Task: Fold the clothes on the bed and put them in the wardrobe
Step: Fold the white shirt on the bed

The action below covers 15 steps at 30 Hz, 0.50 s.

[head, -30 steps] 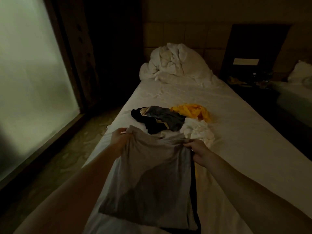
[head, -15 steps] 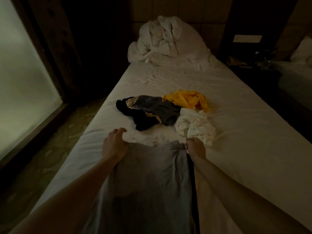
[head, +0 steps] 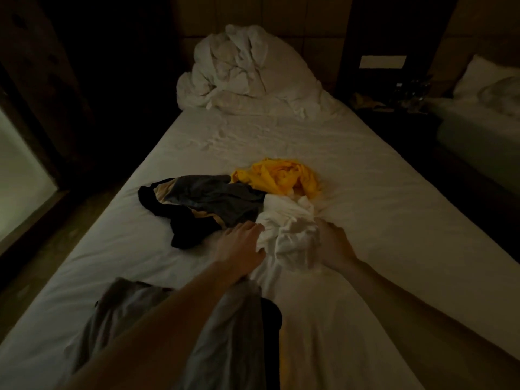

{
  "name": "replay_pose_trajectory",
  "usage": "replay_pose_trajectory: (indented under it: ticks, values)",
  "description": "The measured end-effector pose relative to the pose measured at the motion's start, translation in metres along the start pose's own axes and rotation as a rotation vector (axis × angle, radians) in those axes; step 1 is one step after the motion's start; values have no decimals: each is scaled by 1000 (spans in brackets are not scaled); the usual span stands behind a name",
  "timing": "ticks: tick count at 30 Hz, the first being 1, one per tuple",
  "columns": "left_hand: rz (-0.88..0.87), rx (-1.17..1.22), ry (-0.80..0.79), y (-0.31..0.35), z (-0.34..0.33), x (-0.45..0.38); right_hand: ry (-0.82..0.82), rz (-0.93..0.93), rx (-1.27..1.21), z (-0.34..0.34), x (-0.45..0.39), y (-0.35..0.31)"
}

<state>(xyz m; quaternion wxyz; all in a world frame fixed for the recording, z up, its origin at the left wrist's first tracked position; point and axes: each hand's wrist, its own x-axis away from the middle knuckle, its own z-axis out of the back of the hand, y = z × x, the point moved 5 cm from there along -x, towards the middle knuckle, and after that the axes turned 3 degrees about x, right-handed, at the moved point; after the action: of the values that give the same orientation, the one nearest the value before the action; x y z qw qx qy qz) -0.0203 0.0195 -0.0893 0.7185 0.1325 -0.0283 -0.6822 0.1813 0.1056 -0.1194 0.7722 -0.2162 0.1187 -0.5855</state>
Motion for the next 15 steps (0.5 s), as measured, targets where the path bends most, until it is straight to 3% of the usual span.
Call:
replay_pose_trajectory:
  ticks: [4,7,11,15]
  values:
    - [-59,57,-159,24,-52,-36,-82,41,-96,-18,-38,19]
    - [-19,150,-149,30,-74,-52,-73,49,-175,-21,-54,29]
    - [87,484,29,26,-60,-53,2,56,-336,-5,-54,35]
    - [340,1021,-38,25,-35,-37,89,16,-444,31,-31,19]
